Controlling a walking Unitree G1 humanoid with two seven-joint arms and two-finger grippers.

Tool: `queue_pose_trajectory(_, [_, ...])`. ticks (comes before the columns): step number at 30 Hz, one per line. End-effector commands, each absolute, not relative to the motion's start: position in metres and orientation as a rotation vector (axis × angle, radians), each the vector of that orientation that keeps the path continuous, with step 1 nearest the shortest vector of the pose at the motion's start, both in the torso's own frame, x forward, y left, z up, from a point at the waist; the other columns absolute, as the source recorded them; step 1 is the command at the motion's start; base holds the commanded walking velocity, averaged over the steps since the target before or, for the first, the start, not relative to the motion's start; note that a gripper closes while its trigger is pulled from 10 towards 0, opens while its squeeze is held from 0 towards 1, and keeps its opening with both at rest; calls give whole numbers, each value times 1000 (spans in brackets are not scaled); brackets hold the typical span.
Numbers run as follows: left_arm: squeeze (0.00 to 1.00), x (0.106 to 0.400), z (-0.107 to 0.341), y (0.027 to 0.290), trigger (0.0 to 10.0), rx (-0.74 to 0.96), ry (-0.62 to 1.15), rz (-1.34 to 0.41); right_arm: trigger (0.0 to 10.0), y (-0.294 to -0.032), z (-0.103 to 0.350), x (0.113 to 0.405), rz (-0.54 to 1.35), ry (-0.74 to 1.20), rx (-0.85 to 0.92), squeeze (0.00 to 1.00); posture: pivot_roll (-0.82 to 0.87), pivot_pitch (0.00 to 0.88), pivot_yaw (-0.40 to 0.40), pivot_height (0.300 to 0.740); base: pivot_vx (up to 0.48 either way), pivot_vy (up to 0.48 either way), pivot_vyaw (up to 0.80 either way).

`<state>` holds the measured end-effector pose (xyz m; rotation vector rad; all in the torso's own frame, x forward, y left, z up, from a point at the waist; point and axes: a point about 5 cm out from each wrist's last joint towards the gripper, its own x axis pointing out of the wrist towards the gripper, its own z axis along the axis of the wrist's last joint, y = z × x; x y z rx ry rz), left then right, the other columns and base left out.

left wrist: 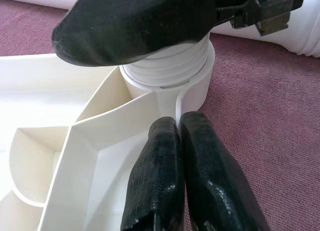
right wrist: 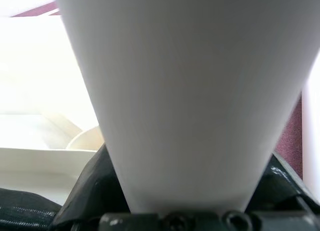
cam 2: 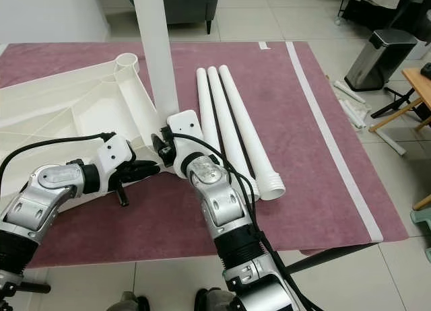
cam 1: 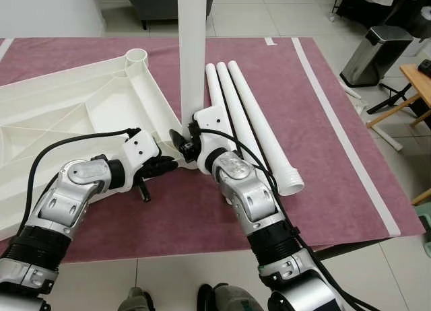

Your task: Building children table

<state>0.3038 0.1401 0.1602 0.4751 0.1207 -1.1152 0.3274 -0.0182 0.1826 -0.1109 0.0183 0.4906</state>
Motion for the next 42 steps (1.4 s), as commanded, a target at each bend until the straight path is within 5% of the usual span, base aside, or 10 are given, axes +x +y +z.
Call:
queue_pose_trajectory(1, [0,286,144,120,0,431,153,-1283,0,-13,158,327,387,159,-89,0,92,163,-28,740,0,0,0])
queue_pose_trajectory(7, [0,286,144,121,0,429,156,-1281,4235,-13,163,325,399,125,-82,0,93,164,-28,740,0,0,0])
queue_pose_trajectory(8, [0,287,144,121,0,429,156,-1280,10000,-11,171,324,460,91,-66,0,94,164,-28,740,0,0,0])
queue_pose_trajectory(11, [0,287,144,122,0,429,156,-1280,10000,-11,181,326,561,41,-75,0,94,164,-27,740,0,0,0])
queue_pose_trajectory(12, [0,287,144,122,0,430,156,-1281,10000,-11,184,326,643,25,-87,1000,94,165,-27,740,0,0,0])
queue_pose_trajectory(16, [0,287,144,122,0,430,156,-1282,10000,-13,188,327,751,10,-104,1000,94,165,-27,740,0,0,0])
queue_pose_trajectory(17, [0,286,144,123,0,433,158,-1286,10000,-21,191,328,880,-4,-132,90,96,165,-25,740,0,0,0])
queue_pose_trajectory(28, [0,281,144,126,0,446,167,-1302,10000,-50,194,344,1140,9,-265,0,105,164,-26,740,0,0,0])
queue_pose_trajectory(30, [0,281,144,126,0,447,168,-1301,0,-53,195,348,1147,12,-256,0,110,166,-29,740,0,0,0])
queue_pose_trajectory(42, [0,280,144,126,0,445,169,-1297,0,-51,192,345,1172,11,-228,0,108,165,-27,740,0,0,0])
